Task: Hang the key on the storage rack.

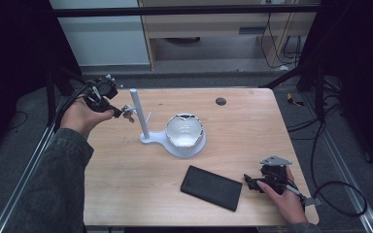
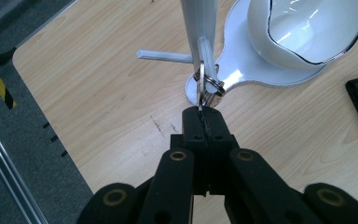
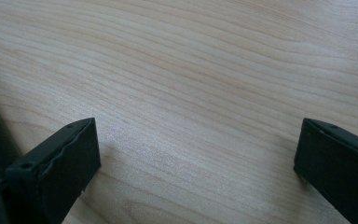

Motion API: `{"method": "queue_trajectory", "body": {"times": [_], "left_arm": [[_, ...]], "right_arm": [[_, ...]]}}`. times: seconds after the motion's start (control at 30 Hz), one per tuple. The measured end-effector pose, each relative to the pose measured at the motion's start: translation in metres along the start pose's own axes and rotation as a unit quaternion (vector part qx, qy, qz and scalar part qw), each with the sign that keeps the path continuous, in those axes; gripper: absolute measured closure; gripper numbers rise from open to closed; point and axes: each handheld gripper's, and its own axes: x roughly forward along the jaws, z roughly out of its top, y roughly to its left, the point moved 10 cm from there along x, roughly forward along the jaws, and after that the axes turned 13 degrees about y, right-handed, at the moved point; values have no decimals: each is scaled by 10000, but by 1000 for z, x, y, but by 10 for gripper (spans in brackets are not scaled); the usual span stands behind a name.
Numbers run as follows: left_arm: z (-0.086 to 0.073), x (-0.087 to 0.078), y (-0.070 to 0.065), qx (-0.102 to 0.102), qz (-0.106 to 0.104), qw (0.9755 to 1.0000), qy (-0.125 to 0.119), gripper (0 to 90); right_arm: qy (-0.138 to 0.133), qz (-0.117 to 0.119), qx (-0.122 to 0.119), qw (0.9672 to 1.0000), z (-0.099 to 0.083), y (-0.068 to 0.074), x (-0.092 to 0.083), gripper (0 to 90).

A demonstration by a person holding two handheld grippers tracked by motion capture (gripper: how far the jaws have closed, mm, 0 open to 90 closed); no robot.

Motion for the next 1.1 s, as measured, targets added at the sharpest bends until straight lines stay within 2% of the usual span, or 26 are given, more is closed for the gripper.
{"method": "queue_trajectory", "body": {"times": [0.27, 0.3, 0.57, 0.63, 0.67, 0.73, 0.77, 0.87, 0.9, 1.0, 1.1], "left_arm": [[2, -1, 1, 41, 28, 10000, -18, 900], [3, -1, 0, -2, 7, 10000, -55, 900], [5, -2, -1, 53, 71, 10000, 40, 900], [6, -2, -1, 42, 102, 9999, -63, 895], [7, -3, 0, 51, 165, 9998, -118, 864], [7, -6, 2, 103, 335, 9991, -256, 731], [6, -8, 2, 123, 364, 9988, -289, 696], [2, -12, 1, 99, 404, 9983, -404, 617], [-1, -14, -2, 171, 433, 9977, -495, 597], [-4, -15, -6, 232, 491, 9969, -571, 541], [-12, -11, -20, 316, 499, 9958, -703, 471]], "right_arm": [[0, 0, 1, 10000, 0, 0, 0, 4], [1, 0, 0, 10000, 0, 0, 0, 4], [1, 0, 0, 10000, 0, 0, 0, 4], [0, -1, -1, 10000, 0, 0, 0, 4], [1, 0, 2, 10000, 0, 0, 0, 4], [0, 0, -1, 10000, 0, 0, 0, 4], [3, -1, -1, 10000, 0, 0, 0, 4], [0, 0, 0, 10000, 0, 0, 0, 4], [10, -1, 1, 10000, 0, 0, 0, 4], [7, -2, 0, 10000, 0, 0, 0, 4], [8, -1, 1, 10000, 0, 0, 0, 4]]}}
